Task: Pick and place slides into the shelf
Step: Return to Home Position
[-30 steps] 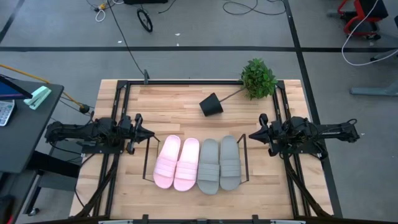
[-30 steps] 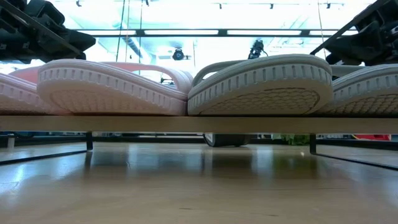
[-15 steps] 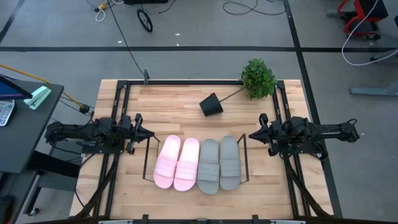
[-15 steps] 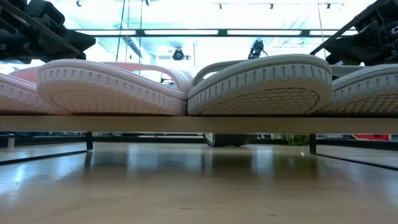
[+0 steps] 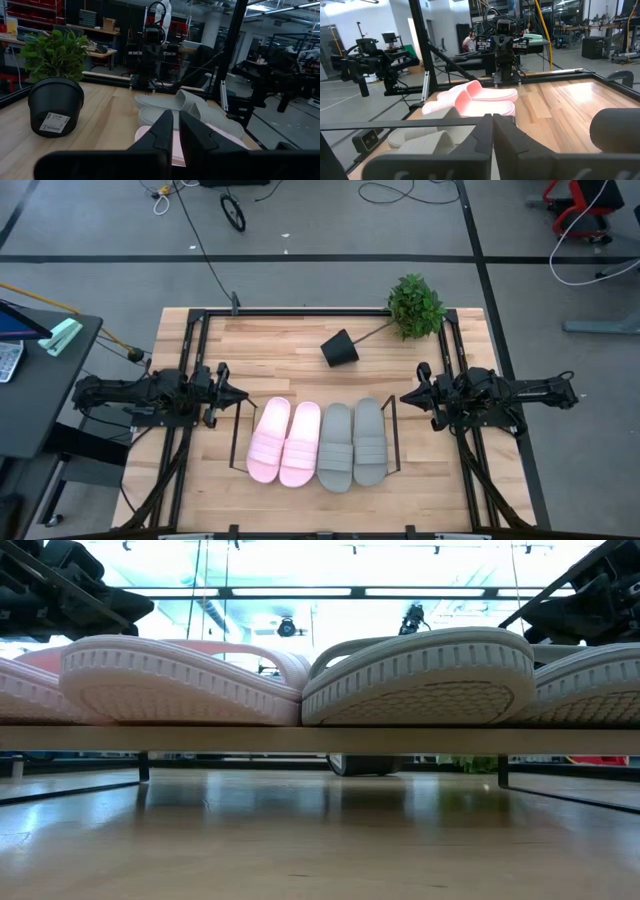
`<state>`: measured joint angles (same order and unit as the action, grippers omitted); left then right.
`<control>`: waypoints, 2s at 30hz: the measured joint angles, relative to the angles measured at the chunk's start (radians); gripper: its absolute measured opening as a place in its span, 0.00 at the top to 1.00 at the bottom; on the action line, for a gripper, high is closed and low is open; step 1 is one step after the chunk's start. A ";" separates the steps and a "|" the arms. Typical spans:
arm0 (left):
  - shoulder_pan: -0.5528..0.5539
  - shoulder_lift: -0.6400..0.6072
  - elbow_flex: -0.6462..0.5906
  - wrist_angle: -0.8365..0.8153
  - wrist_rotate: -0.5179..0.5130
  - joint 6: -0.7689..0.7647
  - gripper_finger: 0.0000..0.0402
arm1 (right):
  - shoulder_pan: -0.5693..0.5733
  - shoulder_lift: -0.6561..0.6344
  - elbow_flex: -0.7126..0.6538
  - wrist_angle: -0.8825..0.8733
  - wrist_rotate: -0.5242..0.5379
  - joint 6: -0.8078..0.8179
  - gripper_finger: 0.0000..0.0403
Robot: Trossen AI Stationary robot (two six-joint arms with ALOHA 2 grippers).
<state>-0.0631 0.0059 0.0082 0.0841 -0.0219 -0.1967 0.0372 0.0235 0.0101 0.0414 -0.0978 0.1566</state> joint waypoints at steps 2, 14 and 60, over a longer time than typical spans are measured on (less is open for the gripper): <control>0.000 0.000 0.000 0.000 0.000 0.000 0.92 | 0.000 0.000 0.000 0.000 0.000 0.000 0.96; 0.000 0.000 0.000 0.000 0.000 0.000 0.91 | 0.000 0.000 0.000 0.000 0.000 0.000 0.96; 0.000 0.000 0.000 0.000 0.000 0.000 0.93 | 0.000 0.000 0.000 0.000 0.000 0.001 0.96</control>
<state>-0.0629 0.0063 0.0082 0.0841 -0.0219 -0.1967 0.0372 0.0238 0.0101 0.0410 -0.0982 0.1574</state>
